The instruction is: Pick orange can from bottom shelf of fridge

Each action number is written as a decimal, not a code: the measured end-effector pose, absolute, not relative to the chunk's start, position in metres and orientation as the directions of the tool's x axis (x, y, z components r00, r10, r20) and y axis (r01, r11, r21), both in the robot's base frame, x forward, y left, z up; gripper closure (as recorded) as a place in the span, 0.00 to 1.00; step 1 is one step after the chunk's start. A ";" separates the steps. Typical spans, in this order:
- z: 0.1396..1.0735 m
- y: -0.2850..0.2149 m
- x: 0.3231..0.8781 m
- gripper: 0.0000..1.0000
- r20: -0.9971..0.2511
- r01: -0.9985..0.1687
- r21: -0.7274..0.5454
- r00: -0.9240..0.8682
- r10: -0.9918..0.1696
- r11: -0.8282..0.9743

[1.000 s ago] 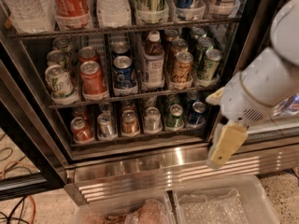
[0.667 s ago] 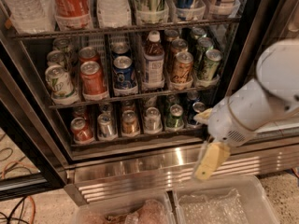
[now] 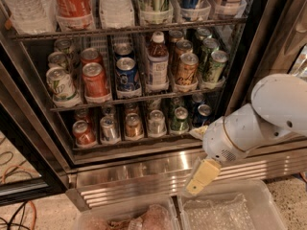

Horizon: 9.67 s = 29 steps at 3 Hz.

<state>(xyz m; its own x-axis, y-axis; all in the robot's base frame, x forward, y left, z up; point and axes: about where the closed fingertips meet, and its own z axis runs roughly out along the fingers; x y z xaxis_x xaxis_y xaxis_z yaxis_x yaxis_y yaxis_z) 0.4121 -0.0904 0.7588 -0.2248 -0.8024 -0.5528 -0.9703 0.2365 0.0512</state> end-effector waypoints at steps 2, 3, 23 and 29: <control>0.725 -0.040 0.416 0.00 -0.607 -0.981 0.066 -0.187 -0.772 0.185; 0.672 -0.007 0.409 0.00 -0.651 -0.966 0.173 -0.257 -0.714 0.190; 0.589 0.064 0.520 0.00 -0.999 -0.342 -0.033 0.026 -0.025 0.939; 0.600 0.078 0.558 0.18 -0.991 -0.252 -0.096 0.115 -0.069 0.963</control>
Offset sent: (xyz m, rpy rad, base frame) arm 0.0066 0.0980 -0.0988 0.1693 0.0905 0.0999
